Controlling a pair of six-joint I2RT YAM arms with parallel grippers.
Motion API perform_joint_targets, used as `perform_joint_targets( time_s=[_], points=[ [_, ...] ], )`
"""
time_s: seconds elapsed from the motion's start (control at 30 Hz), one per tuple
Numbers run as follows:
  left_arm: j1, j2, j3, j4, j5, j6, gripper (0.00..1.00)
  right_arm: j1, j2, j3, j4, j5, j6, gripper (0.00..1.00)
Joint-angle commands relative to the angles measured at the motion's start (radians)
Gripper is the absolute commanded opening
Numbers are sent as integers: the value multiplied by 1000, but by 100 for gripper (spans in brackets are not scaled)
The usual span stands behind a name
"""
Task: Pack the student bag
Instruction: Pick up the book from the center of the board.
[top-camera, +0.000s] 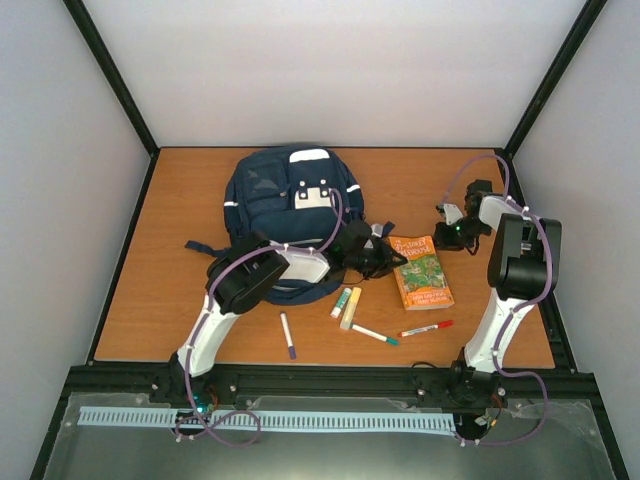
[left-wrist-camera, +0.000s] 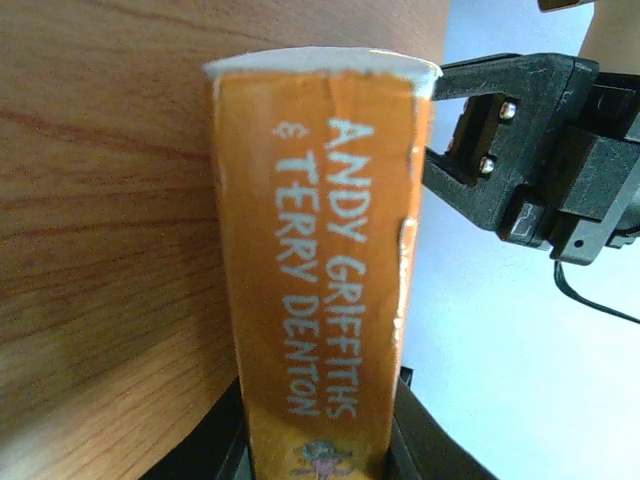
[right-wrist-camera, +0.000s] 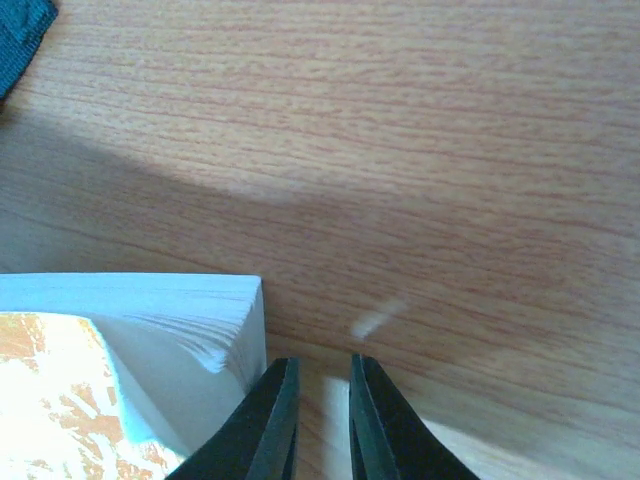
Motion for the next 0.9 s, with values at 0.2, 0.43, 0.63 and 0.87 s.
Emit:
perform_joint_targets(
  time_s=[0.2, 0.43, 0.63, 0.87],
  points=[
    [60, -310, -62, -152, 38, 373, 1, -118, -204, -21, -129, -102, -96, 42],
    [141, -487, -94, -260, 113, 483, 1, -120, -486, -14, -204, -304, -199, 98],
    [172, -619, -133, -359, 168, 593, 1, -118, -618, -86, -219, -573, -222, 100],
    [174, -738, -199, -324, 308, 649, 1, 0, -614, -87, -342, -857, -366, 100]
  ],
)
